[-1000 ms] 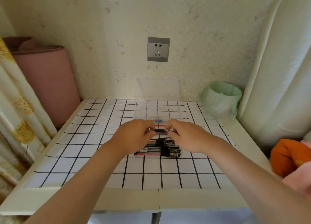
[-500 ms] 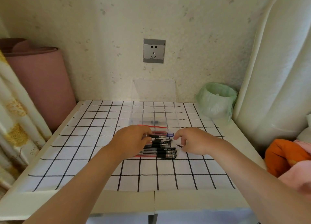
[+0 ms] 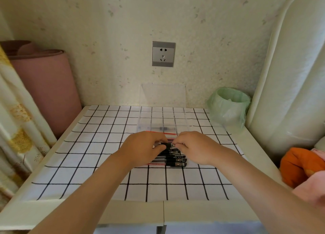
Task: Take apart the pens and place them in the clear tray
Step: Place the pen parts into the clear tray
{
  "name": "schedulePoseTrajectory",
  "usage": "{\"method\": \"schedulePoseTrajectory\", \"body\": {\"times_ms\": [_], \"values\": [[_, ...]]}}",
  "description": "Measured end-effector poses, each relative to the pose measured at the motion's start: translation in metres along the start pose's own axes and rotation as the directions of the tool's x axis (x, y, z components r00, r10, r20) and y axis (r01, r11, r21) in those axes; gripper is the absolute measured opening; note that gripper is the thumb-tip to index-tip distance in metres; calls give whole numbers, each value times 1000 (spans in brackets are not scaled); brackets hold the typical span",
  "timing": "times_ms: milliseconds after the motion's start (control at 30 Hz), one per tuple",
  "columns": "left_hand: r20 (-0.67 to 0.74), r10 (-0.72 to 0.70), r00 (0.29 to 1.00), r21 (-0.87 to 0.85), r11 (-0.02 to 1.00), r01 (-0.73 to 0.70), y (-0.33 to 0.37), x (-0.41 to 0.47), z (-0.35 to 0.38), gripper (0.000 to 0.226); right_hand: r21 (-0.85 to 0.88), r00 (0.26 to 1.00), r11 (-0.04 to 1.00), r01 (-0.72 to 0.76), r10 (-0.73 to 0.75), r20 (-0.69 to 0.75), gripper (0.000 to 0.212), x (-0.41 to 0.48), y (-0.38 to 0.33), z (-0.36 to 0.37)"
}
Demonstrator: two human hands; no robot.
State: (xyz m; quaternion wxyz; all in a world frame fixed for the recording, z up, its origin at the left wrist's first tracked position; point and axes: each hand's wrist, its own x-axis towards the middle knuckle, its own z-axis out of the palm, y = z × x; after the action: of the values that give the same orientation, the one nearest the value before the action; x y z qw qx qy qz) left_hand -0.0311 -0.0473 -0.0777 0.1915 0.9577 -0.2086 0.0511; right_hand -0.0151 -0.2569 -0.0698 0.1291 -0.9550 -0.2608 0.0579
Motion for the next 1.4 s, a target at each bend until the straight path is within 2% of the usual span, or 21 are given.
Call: {"method": "schedulePoseTrajectory", "body": {"times_ms": [133, 333, 467, 567, 700, 833, 933, 1100, 1200, 1300, 1400], "values": [[11, 10, 1000, 3, 1000, -10, -3, 0, -1, 20, -9, 1000, 1000, -1, 1, -9, 27, 0, -4, -1], [102, 5, 995, 1, 1000, -5, -2, 1, -3, 25, 0, 986, 1000, -25, 24, -166, 8, 1, -10, -4], [96, -1, 995, 21, 1000, -1, -3, 2, -3, 25, 73, 993, 997, -23, 32, -117, 24, 1, -10, -5], [102, -1, 995, 18, 1000, -1, -4, 2, -3, 24, 54, 997, 999, -1, 6, -82, 21, 3, -11, -4], [112, 3, 994, 9, 1000, -4, -1, 2, -3, 25, 32, 988, 999, -29, 33, -152, 10, 5, -11, -3], [86, 4, 996, 16, 1000, -5, 1, 1, -3, 26, 74, 993, 997, -32, 40, -111, 35, 5, -13, -5], [50, -17, 999, 17, 1000, 16, -2, 1, -2, 23, 67, 997, 998, -12, 17, -69, 20, 7, -14, -5], [48, 17, 999, -17, 1000, -17, -3, 0, -4, 14, 37, 989, 999, -23, 29, -145, 11, 9, -15, -6], [77, 4, 997, -9, 1000, -3, -2, 1, -5, 17, 30, 986, 999, -42, 46, -160, 12, 11, -15, -5], [135, -29, 990, -39, 999, 34, -1, 2, -3, 36, 13, 984, 999, -48, 50, -171, 16, 12, -14, -5], [118, -30, 993, -62, 997, 37, -4, 1, -3, 29, 19, 980, 999, -36, 39, -195, 14, 12, -13, -5]]}}
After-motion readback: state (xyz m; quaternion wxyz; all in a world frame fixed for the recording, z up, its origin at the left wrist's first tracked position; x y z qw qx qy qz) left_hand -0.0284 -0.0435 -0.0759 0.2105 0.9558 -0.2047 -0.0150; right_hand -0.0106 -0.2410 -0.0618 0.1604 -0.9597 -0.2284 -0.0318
